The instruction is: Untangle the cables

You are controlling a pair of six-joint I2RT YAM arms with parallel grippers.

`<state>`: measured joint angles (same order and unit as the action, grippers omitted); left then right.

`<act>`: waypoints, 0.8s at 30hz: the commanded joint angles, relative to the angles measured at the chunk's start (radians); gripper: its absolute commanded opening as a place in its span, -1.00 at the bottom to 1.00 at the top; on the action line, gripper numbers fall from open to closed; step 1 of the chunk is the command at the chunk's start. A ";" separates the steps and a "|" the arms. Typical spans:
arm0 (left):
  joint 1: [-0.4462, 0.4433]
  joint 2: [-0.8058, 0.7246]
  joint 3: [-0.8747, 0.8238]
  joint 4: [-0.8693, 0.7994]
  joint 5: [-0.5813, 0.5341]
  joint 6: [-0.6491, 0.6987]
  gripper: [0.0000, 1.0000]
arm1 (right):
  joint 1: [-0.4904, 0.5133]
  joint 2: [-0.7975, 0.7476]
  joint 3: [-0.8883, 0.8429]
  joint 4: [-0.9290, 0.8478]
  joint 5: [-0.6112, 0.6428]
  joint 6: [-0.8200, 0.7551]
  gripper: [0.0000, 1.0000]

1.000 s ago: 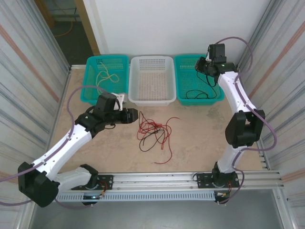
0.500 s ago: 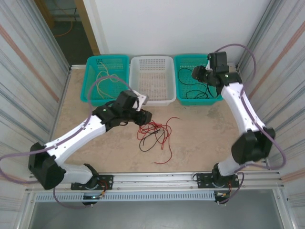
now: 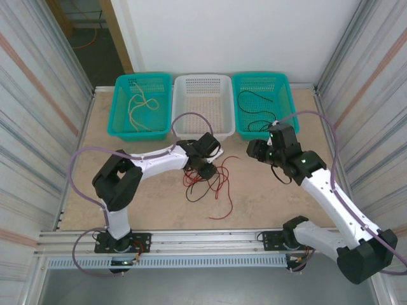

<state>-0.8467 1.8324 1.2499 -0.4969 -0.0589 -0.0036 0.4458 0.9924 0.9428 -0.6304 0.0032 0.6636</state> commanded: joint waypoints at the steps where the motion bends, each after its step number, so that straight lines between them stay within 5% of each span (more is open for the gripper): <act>1: -0.002 -0.084 0.008 0.036 -0.033 0.010 0.00 | 0.008 -0.032 0.013 -0.006 0.020 0.034 0.02; 8: -0.018 -0.233 -0.104 0.046 0.079 -0.006 0.20 | 0.012 0.040 0.034 0.014 0.005 0.030 0.03; 24: -0.073 -0.139 -0.099 -0.026 -0.026 -0.047 0.01 | 0.037 0.049 0.010 0.009 0.033 0.054 0.02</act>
<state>-0.9195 1.6878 1.1419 -0.5037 -0.0486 -0.0303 0.4778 1.0634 0.9516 -0.6178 0.0071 0.6998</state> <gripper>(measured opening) 0.512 0.510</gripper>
